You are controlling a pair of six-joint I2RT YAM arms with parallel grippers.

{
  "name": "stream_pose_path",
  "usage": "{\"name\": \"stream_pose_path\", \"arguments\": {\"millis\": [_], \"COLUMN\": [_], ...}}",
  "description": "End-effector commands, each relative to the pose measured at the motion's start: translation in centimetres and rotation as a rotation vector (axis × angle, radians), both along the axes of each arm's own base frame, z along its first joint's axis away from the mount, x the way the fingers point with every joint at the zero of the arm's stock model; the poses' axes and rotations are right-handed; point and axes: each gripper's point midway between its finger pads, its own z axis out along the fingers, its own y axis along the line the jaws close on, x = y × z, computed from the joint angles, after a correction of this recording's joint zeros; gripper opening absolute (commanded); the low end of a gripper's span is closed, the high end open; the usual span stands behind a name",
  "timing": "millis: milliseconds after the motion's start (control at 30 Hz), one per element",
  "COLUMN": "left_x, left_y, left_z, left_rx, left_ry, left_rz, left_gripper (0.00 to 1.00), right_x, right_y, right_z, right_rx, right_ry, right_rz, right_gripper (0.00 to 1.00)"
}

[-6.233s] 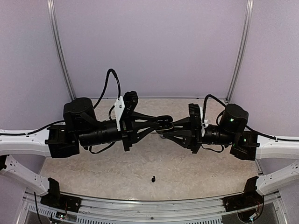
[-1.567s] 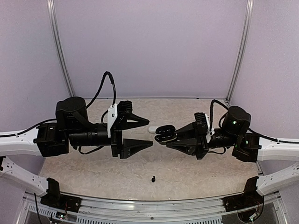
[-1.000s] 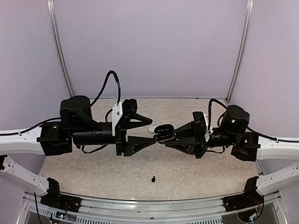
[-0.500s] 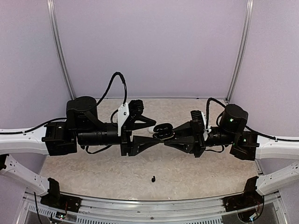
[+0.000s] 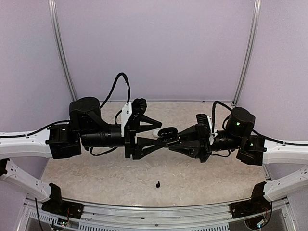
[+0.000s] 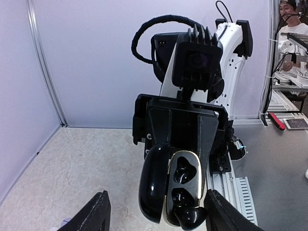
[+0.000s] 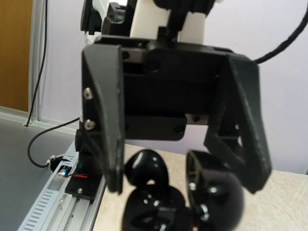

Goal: Insert the wireless bluetooth earbuds into the charging case
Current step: Adjust the left earbud in the left side groove of the charging case.

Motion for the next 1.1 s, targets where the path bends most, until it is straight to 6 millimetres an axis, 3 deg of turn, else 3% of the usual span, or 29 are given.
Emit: {"name": "stream_pose_path", "arguments": {"millis": [0, 233, 467, 633, 1067], "left_x": [-0.7, -1.8, -1.1, -0.9, -0.3], "left_y": [0.0, 1.1, 2.5, 2.4, 1.4], "left_z": [1.7, 2.2, 2.0, 1.1, 0.8], "left_rx": [-0.056, -0.032, 0.028, 0.091, 0.091], "left_ry": [-0.008, -0.081, -0.156, -0.185, -0.186], "left_rz": [-0.051, -0.07, 0.0, 0.007, 0.035], "left_gripper": [0.68, 0.69, 0.69, 0.69, 0.64], "right_x": [-0.3, 0.0, -0.1, -0.6, -0.9], "right_y": [0.0, -0.1, 0.0, 0.3, 0.6], "right_z": [0.9, 0.5, 0.2, 0.2, 0.0], "right_rx": [0.023, 0.01, -0.006, -0.018, -0.033], "right_ry": [-0.002, 0.034, 0.059, 0.068, 0.075], "right_rz": [0.018, 0.0, 0.014, 0.06, 0.087], "right_gripper": [0.0, 0.0, 0.0, 0.0, 0.0]}}
